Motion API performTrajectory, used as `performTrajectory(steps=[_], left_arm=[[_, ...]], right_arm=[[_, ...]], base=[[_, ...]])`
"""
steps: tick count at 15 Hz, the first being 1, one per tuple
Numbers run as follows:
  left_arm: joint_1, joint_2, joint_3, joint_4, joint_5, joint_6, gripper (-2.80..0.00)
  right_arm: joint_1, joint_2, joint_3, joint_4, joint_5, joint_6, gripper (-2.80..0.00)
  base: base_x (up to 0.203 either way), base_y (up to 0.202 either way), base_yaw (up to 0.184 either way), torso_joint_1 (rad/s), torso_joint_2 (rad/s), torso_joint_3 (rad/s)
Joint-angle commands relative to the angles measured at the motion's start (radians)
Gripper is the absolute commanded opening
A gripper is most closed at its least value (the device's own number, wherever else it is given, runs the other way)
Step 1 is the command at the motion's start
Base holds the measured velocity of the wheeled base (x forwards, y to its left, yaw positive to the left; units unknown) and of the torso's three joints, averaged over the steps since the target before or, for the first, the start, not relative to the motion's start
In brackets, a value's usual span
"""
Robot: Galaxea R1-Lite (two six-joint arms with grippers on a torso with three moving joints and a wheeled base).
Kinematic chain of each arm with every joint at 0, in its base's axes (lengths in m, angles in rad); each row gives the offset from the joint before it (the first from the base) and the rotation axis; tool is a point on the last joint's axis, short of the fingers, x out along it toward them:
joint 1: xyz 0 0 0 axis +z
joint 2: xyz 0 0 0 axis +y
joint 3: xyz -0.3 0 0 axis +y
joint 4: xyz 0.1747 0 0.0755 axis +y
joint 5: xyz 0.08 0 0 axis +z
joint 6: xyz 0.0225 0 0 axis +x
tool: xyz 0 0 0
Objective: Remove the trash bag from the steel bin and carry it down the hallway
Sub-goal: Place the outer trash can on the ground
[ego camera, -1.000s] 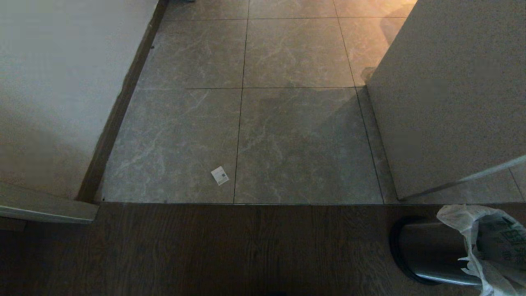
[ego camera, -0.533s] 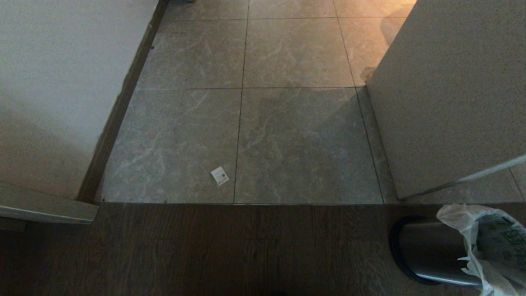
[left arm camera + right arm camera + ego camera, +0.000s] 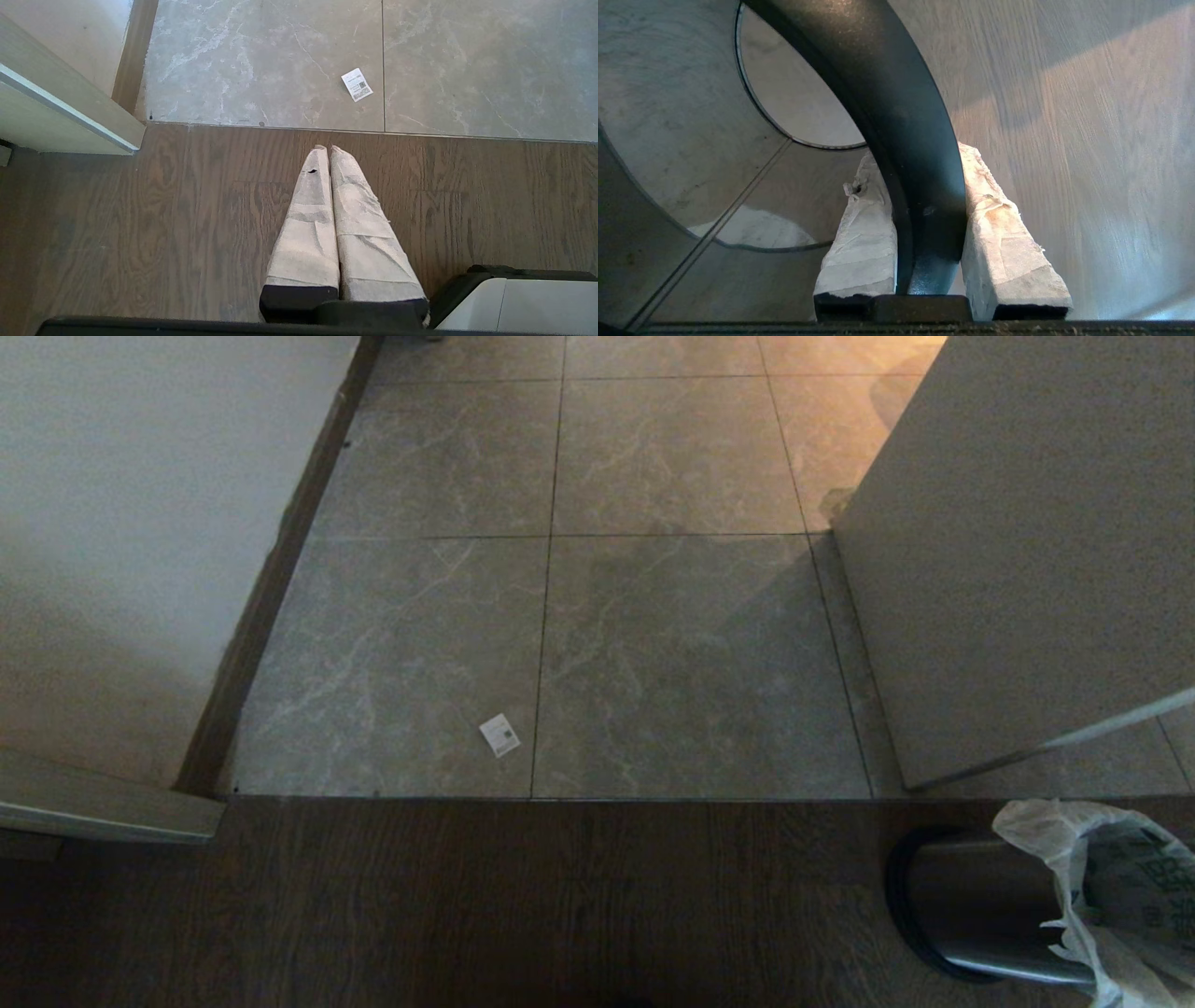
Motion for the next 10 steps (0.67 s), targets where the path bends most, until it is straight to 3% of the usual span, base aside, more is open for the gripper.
performTrajectory(steps=[1, 7, 10], left_arm=[[0.000, 0.000, 0.000, 0.000, 0.000, -0.001, -2.80], [0.000, 0.000, 0.000, 0.000, 0.000, -0.001, -2.80], [0.000, 0.000, 0.000, 0.000, 0.000, -0.001, -2.80]], right_arm=[[0.008, 0.112, -0.001, -0.072, 0.010, 0.004, -2.80], [0.007, 0.254, -0.008, -0.248, 0.005, 0.097, -2.80], [0.007, 0.302, -0.008, -0.293, 0.002, 0.106, -2.80]], base=[[0.000, 0.000, 0.000, 0.000, 0.00, 0.000], [0.000, 0.000, 0.000, 0.000, 0.00, 0.000], [0.000, 0.000, 0.000, 0.000, 0.00, 0.000]])
